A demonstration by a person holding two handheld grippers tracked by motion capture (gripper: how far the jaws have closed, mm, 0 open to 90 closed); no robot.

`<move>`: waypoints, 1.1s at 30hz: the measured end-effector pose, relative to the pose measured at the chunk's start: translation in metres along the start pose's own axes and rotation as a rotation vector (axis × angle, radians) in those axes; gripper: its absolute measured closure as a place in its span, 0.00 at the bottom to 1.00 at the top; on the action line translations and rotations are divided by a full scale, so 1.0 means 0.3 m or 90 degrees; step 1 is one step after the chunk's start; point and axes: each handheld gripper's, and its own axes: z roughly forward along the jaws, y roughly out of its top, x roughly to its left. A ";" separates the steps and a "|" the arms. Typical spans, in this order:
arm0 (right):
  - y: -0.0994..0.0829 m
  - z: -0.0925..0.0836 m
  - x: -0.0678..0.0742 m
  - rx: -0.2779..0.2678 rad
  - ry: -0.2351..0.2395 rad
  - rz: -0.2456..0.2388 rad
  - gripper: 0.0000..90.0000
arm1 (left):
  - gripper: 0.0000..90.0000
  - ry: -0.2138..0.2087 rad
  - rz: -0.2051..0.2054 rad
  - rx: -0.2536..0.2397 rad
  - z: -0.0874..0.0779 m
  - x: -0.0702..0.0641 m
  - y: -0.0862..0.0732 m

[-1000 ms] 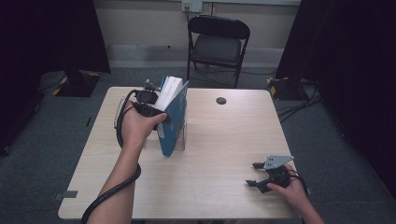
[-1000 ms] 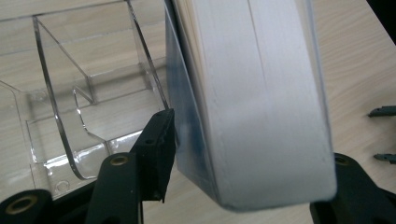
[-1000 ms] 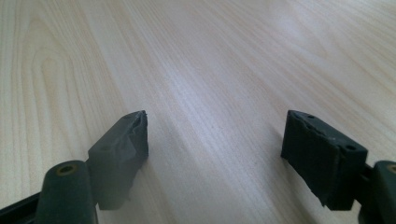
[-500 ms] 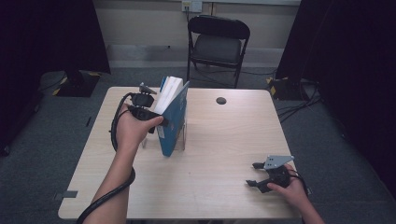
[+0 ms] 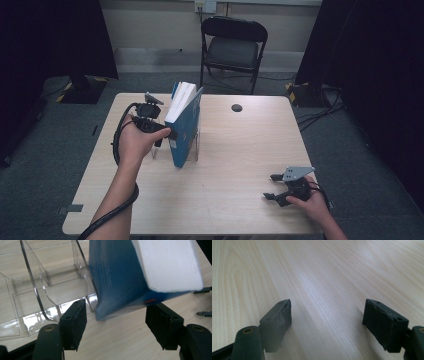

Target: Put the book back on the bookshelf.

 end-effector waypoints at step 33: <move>0.000 0.000 -0.002 -0.001 0.003 -0.001 0.25 | 0.25 -0.048 0.038 -0.004 0.003 -0.021 -0.081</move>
